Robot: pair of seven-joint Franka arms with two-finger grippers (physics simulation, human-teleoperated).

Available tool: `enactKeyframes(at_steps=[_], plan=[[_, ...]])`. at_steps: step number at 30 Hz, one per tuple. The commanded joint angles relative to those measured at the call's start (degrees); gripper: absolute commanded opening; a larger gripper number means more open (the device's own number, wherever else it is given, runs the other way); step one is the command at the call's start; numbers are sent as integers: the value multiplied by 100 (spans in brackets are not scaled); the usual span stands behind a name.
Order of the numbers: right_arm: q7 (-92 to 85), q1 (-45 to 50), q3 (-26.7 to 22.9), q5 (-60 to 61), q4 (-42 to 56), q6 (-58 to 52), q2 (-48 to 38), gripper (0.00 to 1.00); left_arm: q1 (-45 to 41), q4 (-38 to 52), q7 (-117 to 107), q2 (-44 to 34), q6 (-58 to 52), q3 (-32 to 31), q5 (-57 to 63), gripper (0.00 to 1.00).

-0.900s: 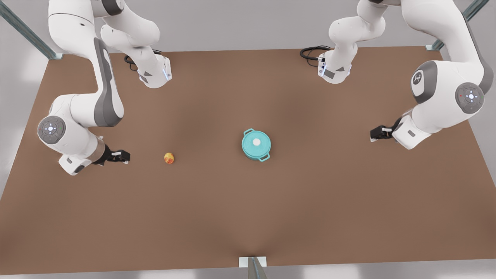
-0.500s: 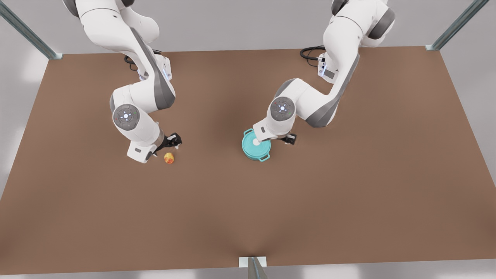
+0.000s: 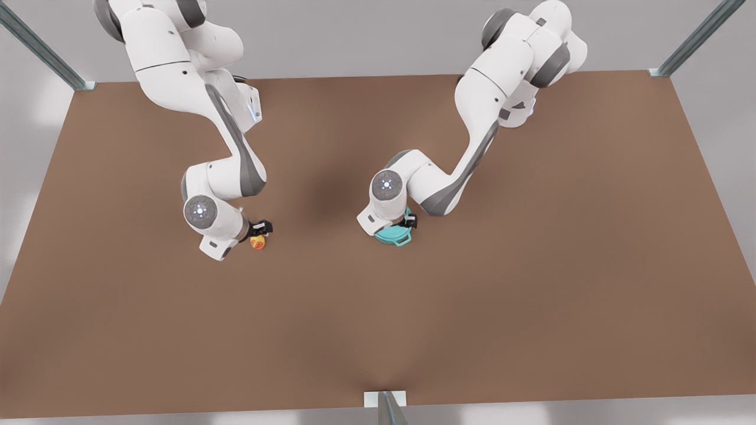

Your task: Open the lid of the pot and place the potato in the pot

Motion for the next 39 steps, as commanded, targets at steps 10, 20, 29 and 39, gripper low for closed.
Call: enactKeyframes(at_steps=[10,20,29,39], plan=[[-1021,3,-97,-31,-716,1196,203,98,-202,-316,-1958,-31,282,-2,167,100],[-1381,2,-106,-31,-698,1653,642,98,-158,-431,-1949,13,405,7,325,100],[-1486,-33,-106,-31,-698,1662,712,99,-185,-554,-2125,13,686,-2,263,92],[-1513,-24,-53,31,-689,1653,686,100,-220,-597,-2142,-119,194,-46,237,57]])
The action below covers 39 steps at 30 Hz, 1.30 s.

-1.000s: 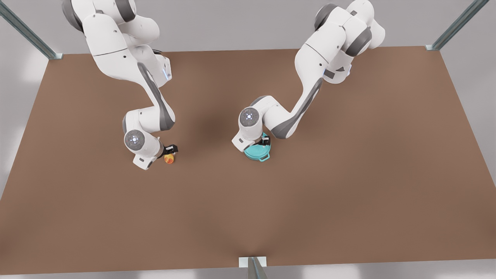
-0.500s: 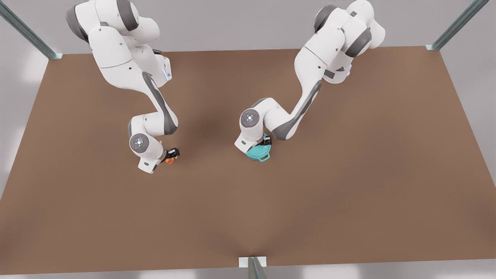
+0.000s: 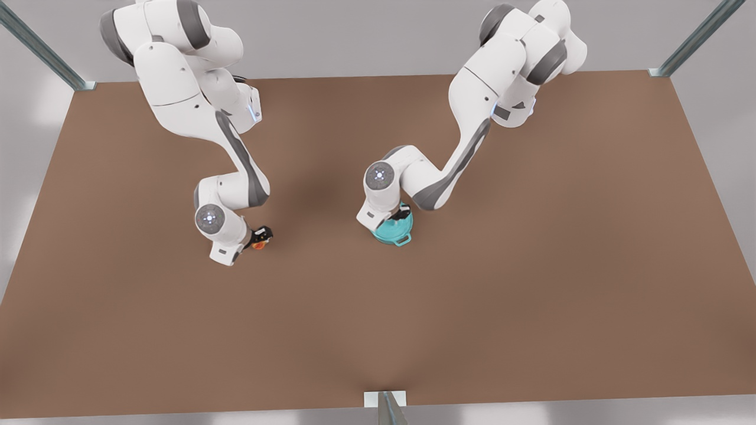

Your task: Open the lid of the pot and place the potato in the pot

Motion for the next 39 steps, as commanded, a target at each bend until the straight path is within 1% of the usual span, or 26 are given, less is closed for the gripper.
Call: enactKeyframes(at_steps=[1,2,3,4,5,7,8,9,10,11,14,16,18,19,21,24,25,26,30,31,32,33,34,36,37,39], plan=[[-289,45,11,122,2,3,-6,100,-16,-18,-335,-21,-307,-10,-9,56],[-281,54,11,122,2,3,2,100,-16,-18,-335,-48,-325,-10,-9,49],[-237,124,11,140,20,3,11,100,-16,-27,-326,-48,-439,-19,-9,46],[-219,150,11,210,29,3,20,100,-16,-44,-326,-39,-448,-27,-9,47],[-219,177,11,237,29,3,20,100,-16,-53,-326,-12,-422,-54,-9,52],[-272,168,11,228,29,12,55,100,-16,-62,-326,40,-396,-54,-9,50],[-307,159,11,228,11,12,55,100,-16,-79,-326,40,-396,-54,-9,45],[-316,159,2,219,-15,12,55,100,-8,-79,-335,32,-422,-45,-9,34],[-316,159,2,219,-59,12,38,100,1,-71,-317,-12,-457,-45,-9,26],[-316,159,11,219,-94,12,29,100,45,8,-247,-21,-676,-45,0,26],[-395,159,2,219,-297,12,-42,100,493,808,500,-65,-1688,-36,-18,26],[-457,142,2,219,-341,12,-77,100,959,1002,965,-56,-1688,34,61,27],[-457,133,2,219,-341,12,-68,100,1591,1248,1712,128,-1337,148,70,27],[-465,133,2,219,-341,12,-68,100,1715,1248,2125,286,-1011,446,70,27],[-518,124,-16,219,-341,12,-42,100,1724,1327,2275,751,-335,834,79,27],[-527,124,-24,219,-332,170,55,100,1706,1459,2434,1148,123,1027,88,27],[-580,107,-24,219,-323,170,81,97,1706,1485,2451,1174,158,1036,88,29],[-615,107,-33,210,-314,179,99,96,1706,1485,2451,1174,158,1036,97,99],[-694,98,-42,201,-297,170,99,80,1706,1485,2513,1148,105,1036,202,100],[-711,98,-42,201,-297,170,99,78,1741,1494,2626,1034,-104,1062,150,100],[-711,98,-42,201,-297,170,99,78,2091,1678,3291,727,-981,949,-270,100],[-755,98,-42,201,-297,170,90,78,2723,1784,5345,95,-2097,948,-1105,100],[-764,98,-42,201,-297,170,99,78,3444,1697,6080,-686,-2881,948,-1634,100],[-782,98,-42,201,-288,170,108,77,3649,250,6099,-2733,-2657,1089,-1241,100],[-791,98,-42,201,-288,170,117,76,3649,-272,6029,-3210,-2408,1089,-1178,100],[-799,54,-42,193,-279,179,152,72,3649,-220,6063,-3185,-2584,1098,-1160,100]])
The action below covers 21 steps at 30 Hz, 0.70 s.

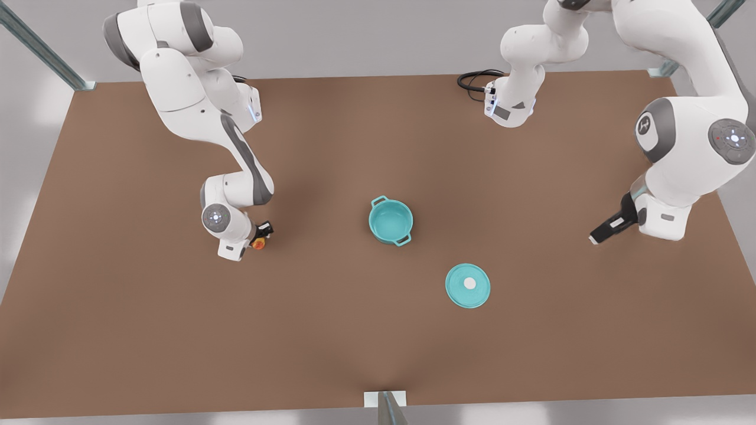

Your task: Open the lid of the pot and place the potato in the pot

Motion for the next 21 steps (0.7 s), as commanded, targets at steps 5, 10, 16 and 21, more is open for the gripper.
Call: enactKeyframes(at_steps=[5,10,16,21], plan=[[-338,-12,0,4,11,-7,-5,58,-87,-2,3033,-62,-666,-37,-81,100],[-320,-12,-9,4,11,-59,-23,50,-16,174,3094,-448,-947,-2,-54,100],[-320,-12,-9,4,38,-455,-427,48,-25,464,3059,-545,-1149,-204,-37,100],[-311,41,44,40,161,-841,-665,46,72,561,3094,-554,-1088,-134,-37,100]])
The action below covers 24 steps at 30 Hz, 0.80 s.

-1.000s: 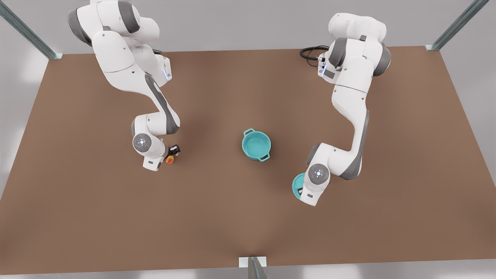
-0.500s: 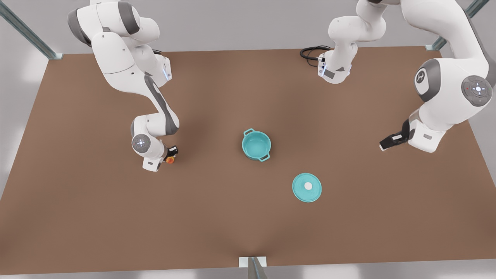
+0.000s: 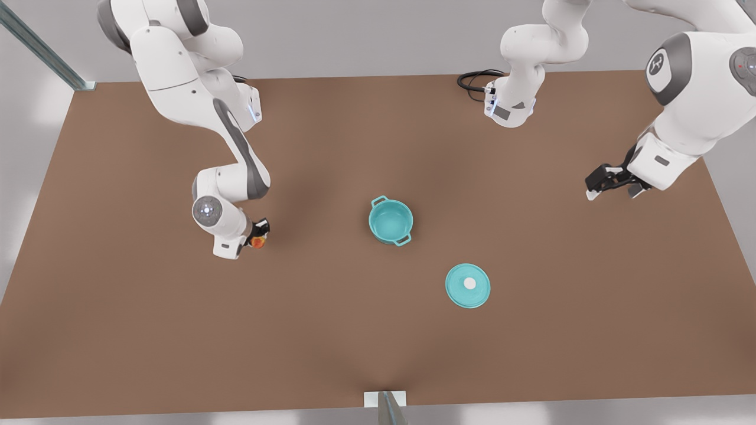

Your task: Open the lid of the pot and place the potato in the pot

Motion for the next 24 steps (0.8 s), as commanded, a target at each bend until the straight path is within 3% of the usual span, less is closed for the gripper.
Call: enactKeyframes(at_steps=[1,14,24], plan=[[36,9,42,-55,63,-488,-95,46,234,7,977,-12,-65,5,8,100],[159,26,1185,173,784,-945,-227,44,234,-90,968,-92,-126,-4,8,100],[449,703,1282,481,1593,-1191,46,44,234,-90,959,-127,-126,-4,8,100]])
